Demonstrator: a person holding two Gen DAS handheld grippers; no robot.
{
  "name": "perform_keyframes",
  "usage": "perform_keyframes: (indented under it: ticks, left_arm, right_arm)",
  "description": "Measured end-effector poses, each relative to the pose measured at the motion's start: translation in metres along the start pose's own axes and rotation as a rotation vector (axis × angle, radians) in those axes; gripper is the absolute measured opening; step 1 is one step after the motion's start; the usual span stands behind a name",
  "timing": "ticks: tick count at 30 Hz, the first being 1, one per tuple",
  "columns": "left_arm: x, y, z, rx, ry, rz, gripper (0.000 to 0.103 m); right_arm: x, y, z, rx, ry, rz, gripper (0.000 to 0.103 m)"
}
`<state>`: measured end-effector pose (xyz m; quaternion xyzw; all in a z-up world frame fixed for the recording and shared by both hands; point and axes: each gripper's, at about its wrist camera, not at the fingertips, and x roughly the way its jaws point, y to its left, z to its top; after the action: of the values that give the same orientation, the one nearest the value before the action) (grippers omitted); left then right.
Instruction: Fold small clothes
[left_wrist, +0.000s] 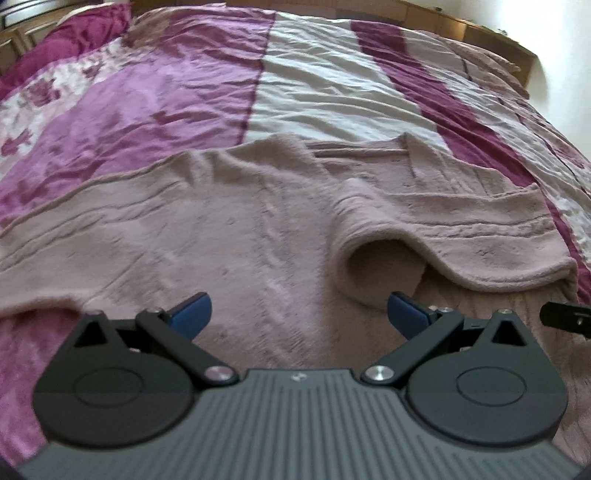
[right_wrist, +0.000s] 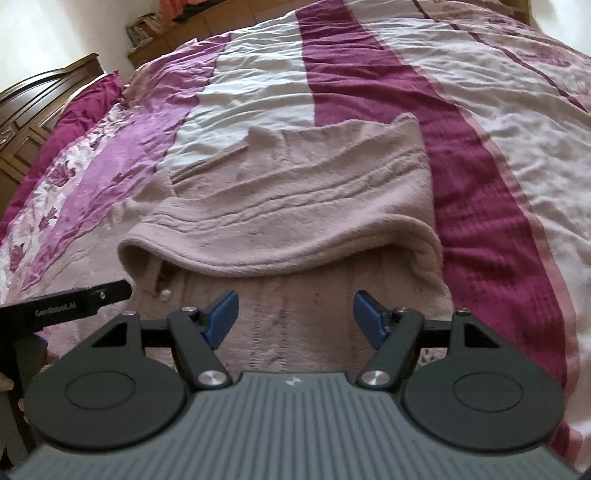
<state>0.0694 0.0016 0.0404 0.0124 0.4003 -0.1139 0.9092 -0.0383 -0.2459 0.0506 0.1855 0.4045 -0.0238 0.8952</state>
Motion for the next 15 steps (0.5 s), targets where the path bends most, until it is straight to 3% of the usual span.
perform_keyframes:
  ticks: [3,6,12,14,15]
  left_arm:
    - [0.009,-0.008,0.004,0.023,-0.020,-0.010,0.096]
    - [0.017,-0.014,0.006,0.044,-0.029,-0.018,0.085]
    - [0.030,-0.018,0.008,0.019,-0.037,-0.057,0.072]
    - [0.033,-0.021,0.008,0.024,-0.045,-0.078,0.058]
    - [0.034,-0.023,0.009,0.031,-0.047,-0.092,0.042]
  right_arm:
    - [0.003,-0.004,-0.001,0.009,-0.004,-0.004,0.075]
    - [0.005,-0.006,0.001,0.012,-0.009,-0.009,0.075]
    - [0.012,-0.014,0.002,0.034,-0.010,-0.010,0.075]
    - [0.015,-0.014,0.002,0.038,-0.009,-0.011,0.075]
    - [0.016,-0.014,0.001,0.037,-0.009,-0.014,0.075]
